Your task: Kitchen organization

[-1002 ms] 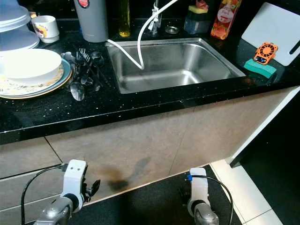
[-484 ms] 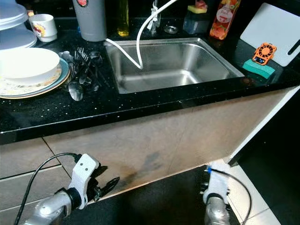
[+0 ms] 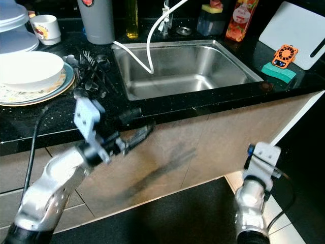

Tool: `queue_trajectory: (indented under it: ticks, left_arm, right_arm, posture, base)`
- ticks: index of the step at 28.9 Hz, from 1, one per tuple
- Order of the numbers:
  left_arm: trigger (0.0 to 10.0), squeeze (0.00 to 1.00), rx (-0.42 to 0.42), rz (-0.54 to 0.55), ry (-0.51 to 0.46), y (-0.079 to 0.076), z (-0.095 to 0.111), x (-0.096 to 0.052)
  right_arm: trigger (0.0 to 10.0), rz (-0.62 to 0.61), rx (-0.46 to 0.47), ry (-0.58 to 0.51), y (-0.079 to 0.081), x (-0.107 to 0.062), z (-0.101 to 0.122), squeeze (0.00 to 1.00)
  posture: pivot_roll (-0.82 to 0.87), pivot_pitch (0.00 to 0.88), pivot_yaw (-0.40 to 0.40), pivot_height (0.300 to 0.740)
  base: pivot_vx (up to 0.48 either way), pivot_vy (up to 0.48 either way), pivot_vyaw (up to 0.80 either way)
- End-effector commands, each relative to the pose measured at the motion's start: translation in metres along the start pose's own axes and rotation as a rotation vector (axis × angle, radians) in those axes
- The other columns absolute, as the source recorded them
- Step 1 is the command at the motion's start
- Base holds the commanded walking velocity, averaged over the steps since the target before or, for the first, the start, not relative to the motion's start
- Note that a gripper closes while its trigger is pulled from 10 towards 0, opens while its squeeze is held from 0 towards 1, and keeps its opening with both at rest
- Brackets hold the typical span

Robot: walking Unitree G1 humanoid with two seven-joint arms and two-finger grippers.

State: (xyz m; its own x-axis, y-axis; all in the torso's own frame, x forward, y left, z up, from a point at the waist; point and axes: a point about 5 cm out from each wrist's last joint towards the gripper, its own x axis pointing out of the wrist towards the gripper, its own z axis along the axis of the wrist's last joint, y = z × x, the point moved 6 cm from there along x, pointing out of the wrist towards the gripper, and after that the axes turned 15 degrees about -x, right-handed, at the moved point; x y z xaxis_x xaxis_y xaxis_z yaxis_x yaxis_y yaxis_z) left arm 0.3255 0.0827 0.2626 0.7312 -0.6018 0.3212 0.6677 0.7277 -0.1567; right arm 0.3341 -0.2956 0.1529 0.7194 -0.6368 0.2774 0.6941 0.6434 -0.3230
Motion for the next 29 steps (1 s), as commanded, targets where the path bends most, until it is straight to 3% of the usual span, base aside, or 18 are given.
queue_trajectory:
  ticks: [1,2,4,5,7,9,10,11,12,14,17,23,26,29]
  left_arm:
    - [10.0,0.0,0.095,0.197,0.063,0.035,0.001,-0.001]
    - [10.0,0.0,0.095,0.197,0.063,0.035,0.001,-0.001]
    - [10.0,0.0,0.262,0.235,0.129,0.047,-0.001,-0.004]
    - [10.0,0.0,0.311,0.248,0.109,0.051,0.006,-0.004]
    - [10.0,0.0,0.347,0.277,0.059,0.056,0.019,-0.003]
    - [10.0,0.0,0.369,0.3,0.018,0.058,0.027,-0.003]
    - [10.0,0.0,0.34,0.316,0.0,0.059,0.027,-0.004]
    - [10.0,0.0,0.286,0.328,-0.025,0.058,0.025,-0.005]
    - [10.0,0.0,0.286,0.328,-0.025,0.058,0.025,-0.005]
    - [10.0,0.0,0.178,0.377,-0.053,0.059,0.019,-0.008]
    - [10.0,0.0,0.074,0.503,-0.061,0.068,0.009,-0.012]
    - [10.0,0.0,0.109,0.511,-0.088,0.066,0.008,-0.007]
    - [10.0,0.0,0.179,0.483,-0.117,0.062,0.016,-0.002]
    - [10.0,0.0,0.207,0.473,-0.118,0.061,0.019,-0.001]
  right_arm:
    - [10.0,0.007,0.078,-0.166,-0.001,0.012,0.062,0.0]
    - [10.0,0.007,0.078,-0.166,-0.001,0.012,0.062,0.0]
    - [10.0,0.135,0.17,-0.255,0.018,0.012,0.097,0.0]
    - [10.0,0.254,0.243,-0.261,0.036,0.008,0.109,0.0]
    - [10.0,0.433,0.369,-0.239,0.062,-0.005,0.12,0.0]
    - [10.0,0.537,0.448,-0.223,0.076,-0.017,0.124,0.0]
    - [10.0,0.564,0.458,-0.225,0.08,-0.022,0.124,0.0]
    - [10.0,0.566,0.454,-0.23,0.081,-0.026,0.123,0.0]
    - [10.0,0.566,0.454,-0.23,0.081,-0.026,0.123,0.0]
    - [10.0,0.569,0.459,-0.211,0.081,-0.03,0.12,0.0]
    - [10.0,0.563,0.453,-0.185,0.077,-0.031,0.118,0.0]
    - [10.0,0.554,0.465,-0.188,0.07,-0.024,0.119,0.0]
    - [10.0,0.455,0.466,-0.2,0.055,-0.01,0.12,0.0]
    - [10.0,0.434,0.449,-0.23,0.049,-0.007,0.125,0.0]
  posture:
    - [0.07,0.064,-0.076,0.74]
    - [0.07,0.064,-0.076,0.74]
    - [0.07,0.063,-0.072,0.74]
    - [0.07,0.061,-0.069,0.74]
    - [0.07,0.059,-0.066,0.74]
    - [0.08,0.053,-0.064,0.74]
    - [0.08,0.053,-0.064,0.74]
    - [0.08,0.053,-0.064,0.74]
    - [0.08,0.053,-0.064,0.74]
    - [0.07,0.047,-0.059,0.74]
    - [0.06,0.043,-0.064,0.74]
    - [0.06,0.035,-0.076,0.74]
    - [0.06,0.035,-0.076,0.74]
    - [0.06,0.034,-0.068,0.74]
  base:
    - [0.0,0.0,0.0]
    - [0.0,0.0,0.0]
    - [0.0,0.0,0.0]
    - [0.0,0.0,0.0]
    - [0.0,0.0,0.0]
    - [0.0,0.0,0.0]
    - [0.0,0.0,0.0]
    - [0.0,0.0,0.0]
    - [0.0,0.0,0.0]
    - [0.0,0.0,0.0]
    - [0.0,0.0,0.0]
    - [0.0,0.0,0.0]
    - [0.0,0.0,0.0]
    - [0.0,0.0,0.0]
